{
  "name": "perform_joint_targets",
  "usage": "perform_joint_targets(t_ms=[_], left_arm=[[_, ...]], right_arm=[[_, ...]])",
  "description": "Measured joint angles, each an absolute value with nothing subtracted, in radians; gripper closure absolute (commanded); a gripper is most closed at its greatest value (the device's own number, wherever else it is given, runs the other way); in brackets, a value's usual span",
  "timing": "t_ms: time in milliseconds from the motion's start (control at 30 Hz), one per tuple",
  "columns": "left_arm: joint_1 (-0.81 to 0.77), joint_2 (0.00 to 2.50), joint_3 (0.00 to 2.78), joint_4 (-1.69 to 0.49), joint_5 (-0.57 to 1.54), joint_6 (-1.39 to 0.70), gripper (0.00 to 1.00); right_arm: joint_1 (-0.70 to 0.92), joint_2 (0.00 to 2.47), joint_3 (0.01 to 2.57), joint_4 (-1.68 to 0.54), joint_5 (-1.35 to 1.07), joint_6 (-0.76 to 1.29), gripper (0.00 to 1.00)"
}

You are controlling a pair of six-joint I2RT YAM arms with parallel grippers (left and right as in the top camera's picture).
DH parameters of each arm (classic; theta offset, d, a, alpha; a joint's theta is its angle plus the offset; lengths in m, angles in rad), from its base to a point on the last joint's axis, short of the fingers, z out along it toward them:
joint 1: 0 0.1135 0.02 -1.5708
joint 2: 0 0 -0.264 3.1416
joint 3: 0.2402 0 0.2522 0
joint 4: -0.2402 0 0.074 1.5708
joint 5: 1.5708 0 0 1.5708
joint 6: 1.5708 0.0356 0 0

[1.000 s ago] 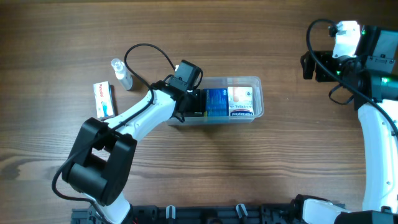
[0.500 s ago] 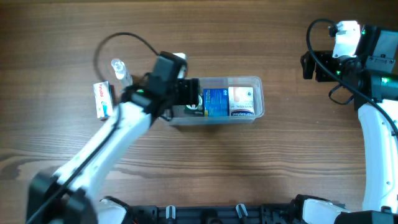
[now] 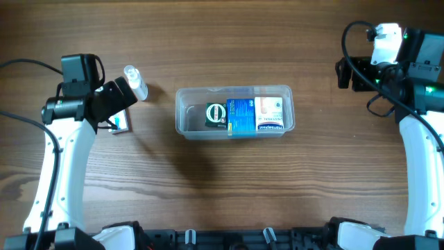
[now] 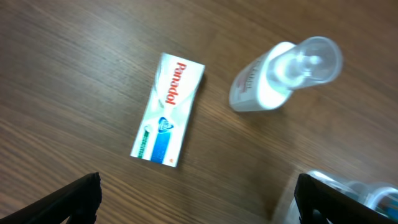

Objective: Pack container
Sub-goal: 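Move left gripper to clear spray bottle and grasp it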

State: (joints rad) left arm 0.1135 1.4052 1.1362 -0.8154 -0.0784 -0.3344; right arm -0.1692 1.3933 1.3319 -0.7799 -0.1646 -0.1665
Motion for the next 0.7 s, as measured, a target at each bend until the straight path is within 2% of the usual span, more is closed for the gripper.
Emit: perform_joint_targets(t_ms=[300, 700], left_arm=[[0.133, 1.609, 1.135, -0.797, -0.146, -0.334, 0.00], [0.157, 1.625, 1.134, -0.757, -0.149, -0.334, 0.00]], right_arm=[[-0.169, 1.393, 1.332, -0.780, -0.165, -0.167, 0.00], [-0.169, 1.393, 1.332, -0.780, -0.165, -0.167, 0.00]])
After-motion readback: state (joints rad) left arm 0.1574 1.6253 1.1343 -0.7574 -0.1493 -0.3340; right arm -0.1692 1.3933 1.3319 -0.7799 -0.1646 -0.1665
